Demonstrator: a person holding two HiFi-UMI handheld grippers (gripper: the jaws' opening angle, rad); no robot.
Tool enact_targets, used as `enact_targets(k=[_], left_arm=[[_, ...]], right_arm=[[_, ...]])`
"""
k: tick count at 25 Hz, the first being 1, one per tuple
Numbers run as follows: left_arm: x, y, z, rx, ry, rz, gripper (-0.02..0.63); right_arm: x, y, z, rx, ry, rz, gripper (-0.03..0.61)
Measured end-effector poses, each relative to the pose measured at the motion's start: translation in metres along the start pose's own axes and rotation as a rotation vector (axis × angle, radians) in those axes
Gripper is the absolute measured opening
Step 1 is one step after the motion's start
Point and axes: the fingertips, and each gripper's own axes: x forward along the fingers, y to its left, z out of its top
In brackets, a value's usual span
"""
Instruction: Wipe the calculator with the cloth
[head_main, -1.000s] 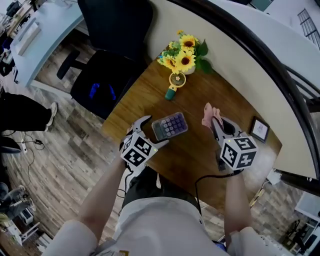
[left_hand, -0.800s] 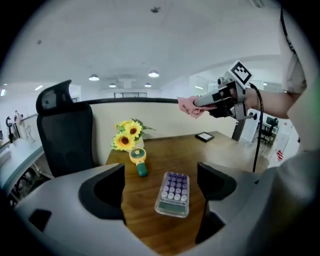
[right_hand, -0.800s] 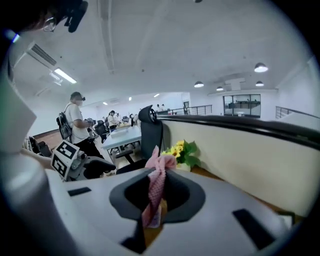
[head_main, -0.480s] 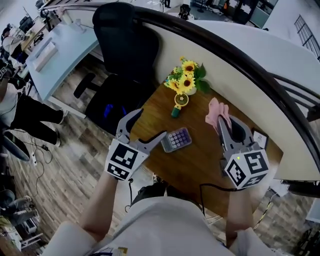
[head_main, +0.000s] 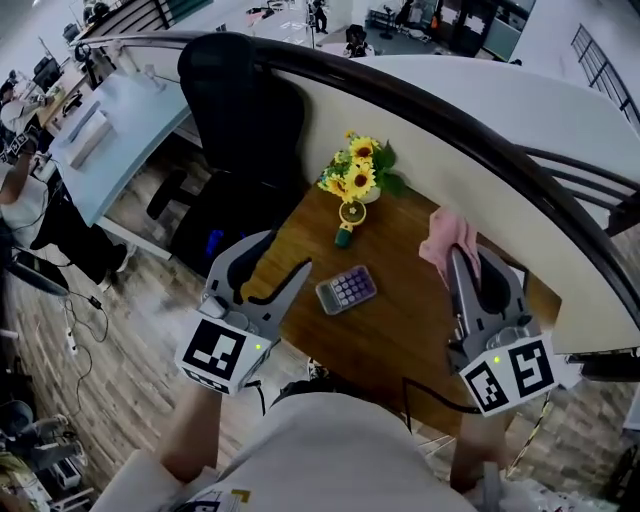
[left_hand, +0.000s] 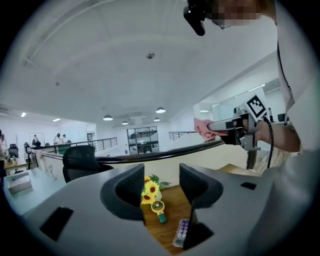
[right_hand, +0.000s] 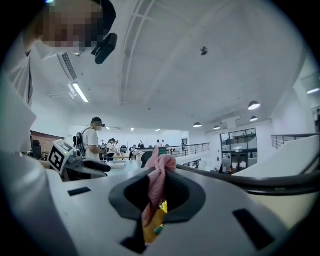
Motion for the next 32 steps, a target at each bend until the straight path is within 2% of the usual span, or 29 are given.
enact_targets(k=[2,6,12,16,19,22,32], left_arm=[[-0.001,0.001,0.008,-0.006,-0.026,0.028,0.182],[0.000,-0.006,0.017,0.020,-0.056,0.039,0.155],[-0.006,-0.021,0.017,0.030,-0.069,0.038,0.054],[-0.004,-0.035,-0.002,0.042,-0.038,-0.012,0.049],[-0.002,-0.038,-0.024,0.026,-0.012,-0.019,0.012],[0.000,-0.041,-0.044,0.021,0.028,-0.024,0.006],[0.003,-0.047,-0.043,0.026,0.040,-0.043,0.003]], right_arm=[[-0.008,0.003,0.006,-0.007,-0.010,-0.005,0.040],[-0.018,0.007,0.011,-0.021,-0.012,-0.022,0.038],[-0.034,0.011,-0.010,-0.029,0.045,-0.031,0.035],[-0.043,0.015,-0.036,0.003,0.112,-0.039,0.035],[-0.049,0.020,-0.059,0.039,0.168,-0.041,0.035],[-0.051,0.023,-0.072,0.059,0.196,-0.037,0.035],[-0.046,0.029,-0.070,0.022,0.179,-0.024,0.035]])
